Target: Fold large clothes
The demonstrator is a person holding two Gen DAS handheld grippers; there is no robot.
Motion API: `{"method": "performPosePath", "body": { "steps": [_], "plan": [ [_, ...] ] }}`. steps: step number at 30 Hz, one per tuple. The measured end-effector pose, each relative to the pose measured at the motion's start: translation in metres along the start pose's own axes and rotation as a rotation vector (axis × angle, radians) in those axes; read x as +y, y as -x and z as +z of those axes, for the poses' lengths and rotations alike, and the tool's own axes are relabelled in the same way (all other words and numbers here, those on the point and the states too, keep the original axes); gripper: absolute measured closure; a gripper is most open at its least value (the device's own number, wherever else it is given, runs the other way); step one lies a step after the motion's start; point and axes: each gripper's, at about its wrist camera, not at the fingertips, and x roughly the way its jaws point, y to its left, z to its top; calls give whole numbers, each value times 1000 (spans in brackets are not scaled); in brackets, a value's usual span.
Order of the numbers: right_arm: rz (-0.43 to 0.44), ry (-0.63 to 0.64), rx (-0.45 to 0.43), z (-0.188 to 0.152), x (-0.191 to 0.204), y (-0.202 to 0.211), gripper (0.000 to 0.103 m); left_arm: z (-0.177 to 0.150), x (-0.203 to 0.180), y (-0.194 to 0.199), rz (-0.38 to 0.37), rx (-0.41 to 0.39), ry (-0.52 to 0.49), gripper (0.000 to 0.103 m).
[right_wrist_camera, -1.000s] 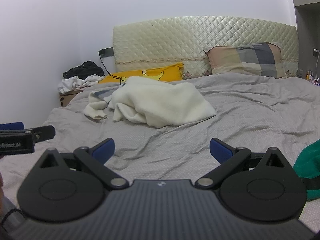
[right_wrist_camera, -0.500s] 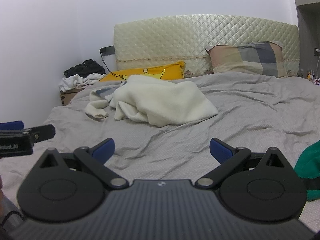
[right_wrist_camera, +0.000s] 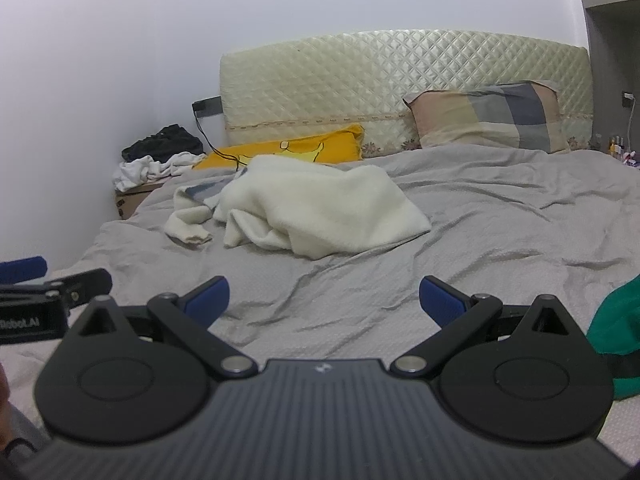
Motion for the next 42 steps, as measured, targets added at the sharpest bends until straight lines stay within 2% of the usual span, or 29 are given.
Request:
{"method": "performPosePath", "body": {
  "steps": [13,26,35,42],
  "plan": [
    [-10,0,-37,5,-1,10,0,-1,-1,13,9,-41,17,0],
    [11,-47,-82,11,-14,24,0,12,-17,21,-31,-17,9,0],
    [46,-92,-86,15,-23,5,0,31,-19,-15,-58,41,62,0],
    [19,-127,-77,16,-33,-26,0,43,-19,-66,-55,82,19,0]
  ]
}}
